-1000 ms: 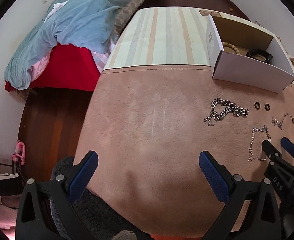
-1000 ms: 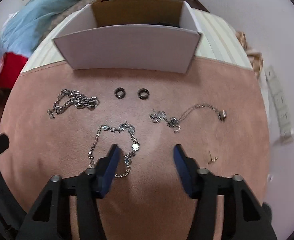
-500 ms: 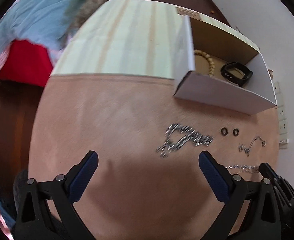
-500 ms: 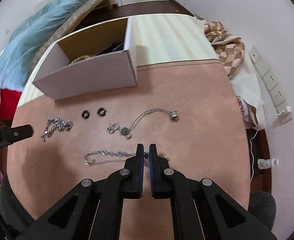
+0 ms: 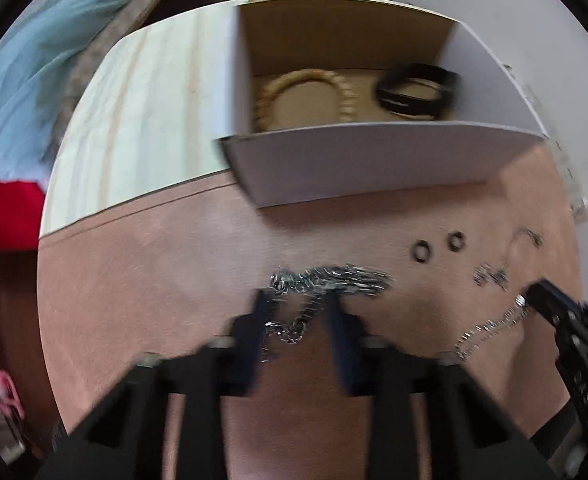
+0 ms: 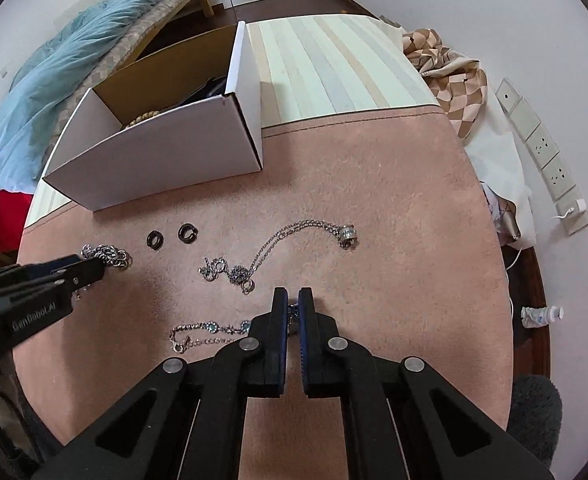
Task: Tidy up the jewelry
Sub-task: 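Grasp the chunky silver chain with the left tool while the right tool grasps the charm bracelet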
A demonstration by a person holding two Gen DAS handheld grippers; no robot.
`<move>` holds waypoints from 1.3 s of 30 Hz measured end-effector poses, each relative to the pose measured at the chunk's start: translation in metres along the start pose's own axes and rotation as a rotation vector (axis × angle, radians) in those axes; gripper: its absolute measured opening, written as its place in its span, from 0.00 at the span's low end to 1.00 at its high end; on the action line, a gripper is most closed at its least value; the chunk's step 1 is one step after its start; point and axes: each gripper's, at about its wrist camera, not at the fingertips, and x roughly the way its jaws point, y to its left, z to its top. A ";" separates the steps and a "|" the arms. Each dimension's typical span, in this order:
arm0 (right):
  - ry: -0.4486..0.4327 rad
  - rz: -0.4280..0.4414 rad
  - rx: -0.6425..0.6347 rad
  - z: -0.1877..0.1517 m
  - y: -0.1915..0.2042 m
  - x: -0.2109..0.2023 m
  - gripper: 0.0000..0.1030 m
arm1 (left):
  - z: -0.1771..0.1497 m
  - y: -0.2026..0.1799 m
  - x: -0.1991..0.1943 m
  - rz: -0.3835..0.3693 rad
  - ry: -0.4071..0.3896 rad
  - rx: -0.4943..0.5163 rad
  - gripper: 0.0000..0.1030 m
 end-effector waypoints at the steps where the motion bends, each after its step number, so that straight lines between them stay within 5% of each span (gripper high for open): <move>1: -0.001 0.000 0.003 0.001 -0.001 0.000 0.05 | 0.000 -0.002 -0.001 -0.012 0.003 0.004 0.09; 5: -0.007 0.023 0.019 0.003 -0.004 -0.004 0.05 | -0.005 0.003 -0.008 -0.075 -0.019 -0.023 0.00; 16: -0.083 0.140 0.024 0.020 0.003 -0.053 0.05 | -0.015 0.031 -0.080 -0.173 -0.168 -0.088 0.00; 19: -0.098 0.137 0.012 0.025 0.008 -0.060 0.05 | -0.009 0.031 -0.071 -0.176 -0.132 -0.095 0.12; 22: -0.091 0.125 0.015 0.026 0.008 -0.056 0.05 | -0.005 0.031 -0.048 -0.189 -0.066 -0.078 0.59; 30: -0.039 0.105 0.072 0.012 -0.006 -0.034 0.05 | -0.019 0.004 -0.013 -0.111 -0.022 0.002 0.59; 34: -0.025 0.094 0.082 0.009 -0.010 -0.027 0.05 | -0.016 -0.012 -0.008 -0.061 -0.058 0.073 0.55; 36: -0.019 0.093 0.083 0.008 -0.011 -0.026 0.05 | -0.015 -0.019 -0.009 -0.029 -0.085 0.111 0.36; 38: -0.019 0.091 0.083 0.007 -0.010 -0.025 0.05 | -0.013 -0.022 -0.009 -0.061 -0.081 0.122 0.06; 39: -0.020 0.094 0.084 0.007 -0.011 -0.025 0.05 | -0.012 -0.021 -0.009 -0.090 -0.073 0.110 0.06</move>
